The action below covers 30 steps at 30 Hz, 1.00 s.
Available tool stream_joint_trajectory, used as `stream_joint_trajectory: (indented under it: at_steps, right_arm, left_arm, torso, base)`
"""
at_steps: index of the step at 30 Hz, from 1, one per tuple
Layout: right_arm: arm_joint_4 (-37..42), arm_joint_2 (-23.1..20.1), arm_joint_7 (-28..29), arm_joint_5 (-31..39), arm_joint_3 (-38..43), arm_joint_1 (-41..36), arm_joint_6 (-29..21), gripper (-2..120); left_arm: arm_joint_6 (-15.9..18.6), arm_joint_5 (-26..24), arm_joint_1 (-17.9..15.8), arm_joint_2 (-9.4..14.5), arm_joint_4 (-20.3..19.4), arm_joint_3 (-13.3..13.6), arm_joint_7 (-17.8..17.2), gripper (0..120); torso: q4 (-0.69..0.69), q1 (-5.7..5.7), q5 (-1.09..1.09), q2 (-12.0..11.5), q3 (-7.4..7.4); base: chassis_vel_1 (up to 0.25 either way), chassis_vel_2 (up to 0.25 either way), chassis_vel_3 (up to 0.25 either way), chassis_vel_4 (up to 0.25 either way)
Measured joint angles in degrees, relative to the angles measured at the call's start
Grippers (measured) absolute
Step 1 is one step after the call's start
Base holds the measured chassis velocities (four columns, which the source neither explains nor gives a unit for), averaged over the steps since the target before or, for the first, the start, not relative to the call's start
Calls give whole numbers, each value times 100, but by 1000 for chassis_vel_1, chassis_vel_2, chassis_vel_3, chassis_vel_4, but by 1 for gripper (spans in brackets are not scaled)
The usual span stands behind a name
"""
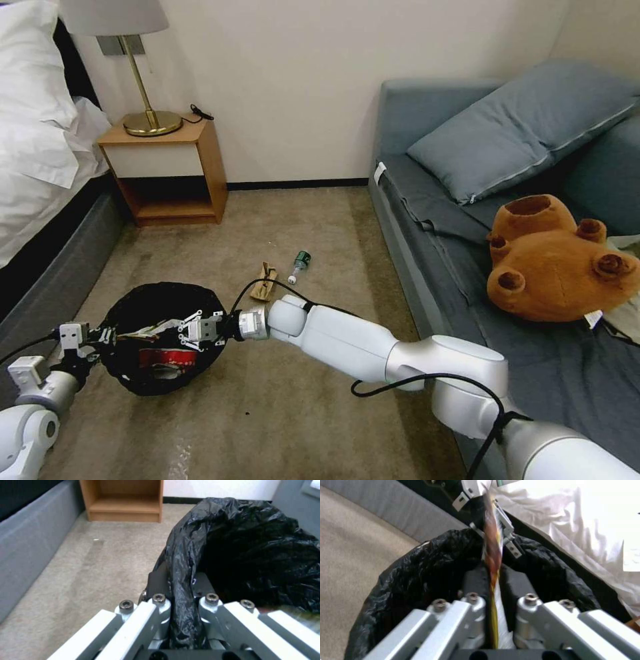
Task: Pick up the trash bin, then pick up the garbage on the floor and place it into the trash bin.
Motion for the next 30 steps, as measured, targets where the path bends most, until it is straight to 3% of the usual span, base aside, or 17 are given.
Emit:
stream_joint_trajectory:
  at_steps: [6, 9, 11, 15, 17, 20, 23, 30]
  right_arm:
    - [121, -5, 125, -84, 176, -104, -136, 40]
    - [179, -6, 143, -79, 223, -126, -177, 46]
    - [375, -10, 230, 214, 389, -179, -323, 60]
    - [473, -11, 514, 495, 506, -192, -518, 69]
    - [498, -13, 1194, 715, 734, -239, -951, 82]
    - [501, -13, 1615, 851, 815, -252, -1246, 87]
    - [415, -17, 2486, 1154, 923, -146, -1760, 99]
    - [438, -230, 3443, 1453, 898, 162, -2441, 100]
  left_arm:
    - [0, -3, -64, -41, 31, 112, 4, 5]
    - [-6, -3, -65, -37, 47, 120, 9, 5]
    - [-47, 11, -61, -1, 122, 122, 48, 5]
    - [-79, 12, -79, 24, 200, 79, 51, 5]
    - [-134, -11, -93, 67, 279, -33, 41, 5]
    - [-146, -30, -86, 97, 302, -107, 42, 5]
    - [-177, -164, -26, 222, 369, -313, 62, 5]
    - [-205, -427, 26, 439, 475, -563, 44, 5]
  torso:
    - [0, 0, 0, 0, 0]
    - [0, 0, 0, 0, 0]
    - [1, 0, 0, 0, 0]
    - [2, 0, 0, 0, 0]
    - [1, 0, 1, 0, 0]
    - [1, 0, 1, 0, 0]
    - [1, 0, 0, 0, 0]
    - [2, 0, 0, 0, 0]
  base:
    - [0, 0, 0, 0]
    - [0, 0, 0, 0]
    - [0, 0, 0, 0]
    - [0, 0, 0, 0]
    - [0, 0, 0, 0]
    - [0, 0, 0, 0]
    - [0, 0, 0, 0]
    - [0, 0, 0, 0]
